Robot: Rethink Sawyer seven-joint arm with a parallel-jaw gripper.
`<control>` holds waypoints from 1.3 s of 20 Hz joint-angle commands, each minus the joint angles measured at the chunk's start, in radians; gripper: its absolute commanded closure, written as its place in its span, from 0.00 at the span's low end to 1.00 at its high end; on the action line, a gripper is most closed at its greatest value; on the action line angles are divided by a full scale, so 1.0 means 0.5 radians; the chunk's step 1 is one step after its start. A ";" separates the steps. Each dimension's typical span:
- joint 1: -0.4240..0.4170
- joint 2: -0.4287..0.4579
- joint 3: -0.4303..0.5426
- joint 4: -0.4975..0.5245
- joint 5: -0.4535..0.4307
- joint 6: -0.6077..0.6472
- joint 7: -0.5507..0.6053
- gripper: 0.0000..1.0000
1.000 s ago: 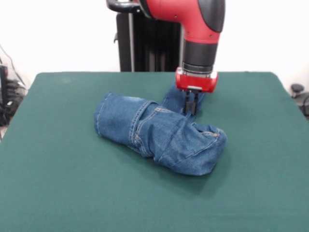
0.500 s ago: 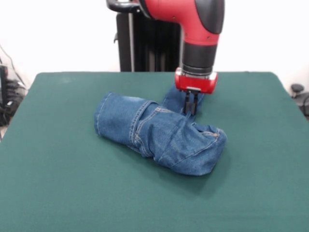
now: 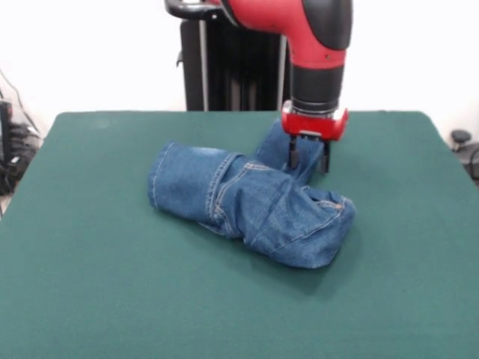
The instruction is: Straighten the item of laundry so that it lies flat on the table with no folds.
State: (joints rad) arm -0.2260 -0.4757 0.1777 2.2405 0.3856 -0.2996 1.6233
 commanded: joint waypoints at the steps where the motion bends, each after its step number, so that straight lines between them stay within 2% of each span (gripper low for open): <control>1: -0.033 0.232 0.430 0.277 0.230 0.583 0.778 0.00; 12: 0.013 0.165 0.513 0.404 0.407 0.571 0.912 0.00; 19: -0.017 0.187 0.579 0.422 0.417 0.691 0.984 0.00; 23: -0.021 0.197 0.626 0.439 0.382 0.655 1.075 0.00; 26: 0.037 0.154 0.583 0.426 0.393 0.666 1.113 0.00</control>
State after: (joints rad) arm -0.2517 -0.4218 0.3759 2.4738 0.5096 -0.0275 1.8753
